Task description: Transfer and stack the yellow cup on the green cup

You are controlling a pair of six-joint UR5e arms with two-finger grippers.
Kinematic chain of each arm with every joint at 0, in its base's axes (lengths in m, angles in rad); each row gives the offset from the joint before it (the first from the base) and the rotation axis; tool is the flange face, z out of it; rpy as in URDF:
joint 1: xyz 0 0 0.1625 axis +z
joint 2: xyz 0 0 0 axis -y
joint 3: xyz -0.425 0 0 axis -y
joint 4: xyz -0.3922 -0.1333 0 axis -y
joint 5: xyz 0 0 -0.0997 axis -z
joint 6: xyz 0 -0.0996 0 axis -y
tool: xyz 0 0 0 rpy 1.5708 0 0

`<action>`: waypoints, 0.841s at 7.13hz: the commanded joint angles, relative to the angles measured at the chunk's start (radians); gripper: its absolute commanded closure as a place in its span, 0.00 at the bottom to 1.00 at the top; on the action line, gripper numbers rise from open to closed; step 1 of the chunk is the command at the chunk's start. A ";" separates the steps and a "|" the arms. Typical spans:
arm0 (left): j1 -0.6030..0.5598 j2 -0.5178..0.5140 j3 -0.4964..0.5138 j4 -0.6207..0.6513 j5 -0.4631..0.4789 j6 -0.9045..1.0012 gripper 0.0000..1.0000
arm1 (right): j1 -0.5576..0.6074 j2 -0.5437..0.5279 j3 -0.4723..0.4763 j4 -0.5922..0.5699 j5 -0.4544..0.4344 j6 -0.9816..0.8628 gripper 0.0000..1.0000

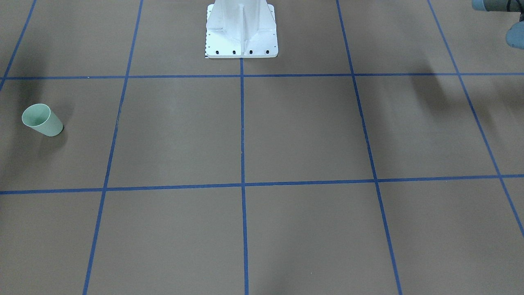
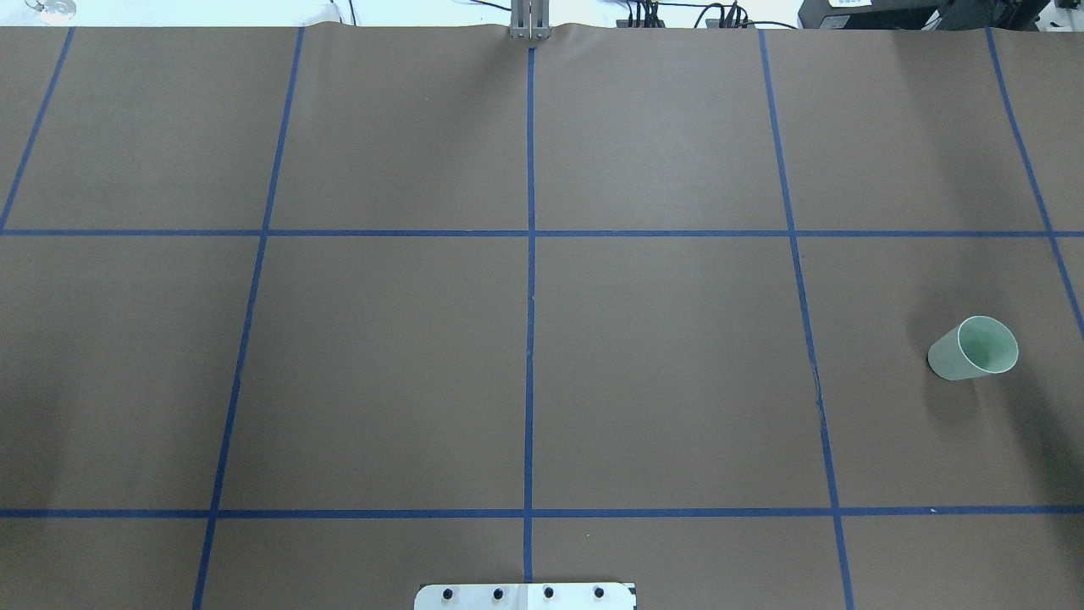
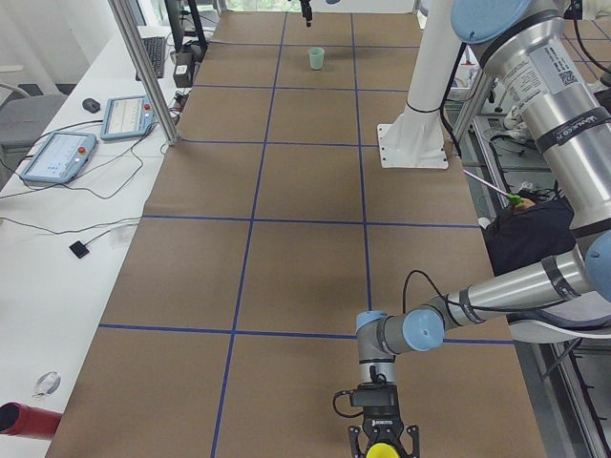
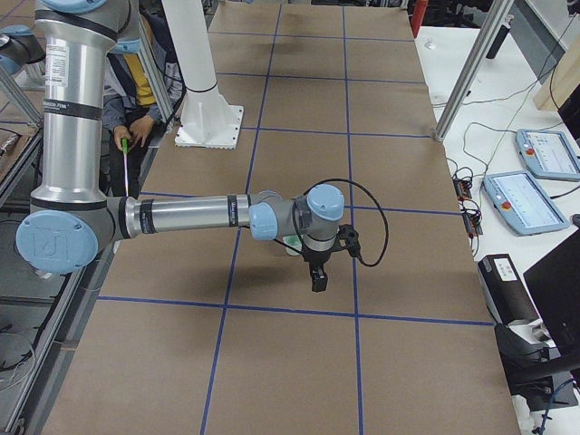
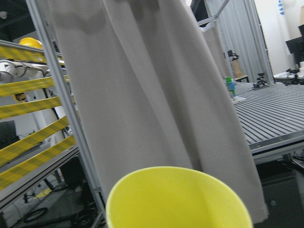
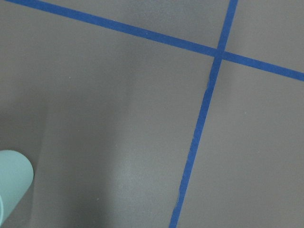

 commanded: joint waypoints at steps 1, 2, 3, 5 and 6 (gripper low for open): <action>-0.131 -0.009 0.017 -0.332 0.114 0.313 0.78 | -0.001 -0.001 -0.004 0.066 0.000 0.002 0.00; -0.177 -0.041 0.019 -0.500 0.145 0.459 0.77 | -0.001 -0.001 0.002 0.071 -0.001 0.001 0.00; -0.184 -0.081 0.017 -0.608 0.147 0.547 0.77 | -0.001 0.005 0.005 0.071 -0.003 0.002 0.00; -0.184 -0.222 0.013 -0.778 0.169 0.720 0.74 | -0.001 0.036 0.016 0.071 0.000 0.002 0.00; -0.184 -0.263 0.011 -0.852 0.167 0.764 0.75 | -0.001 0.056 0.023 0.071 0.002 0.002 0.00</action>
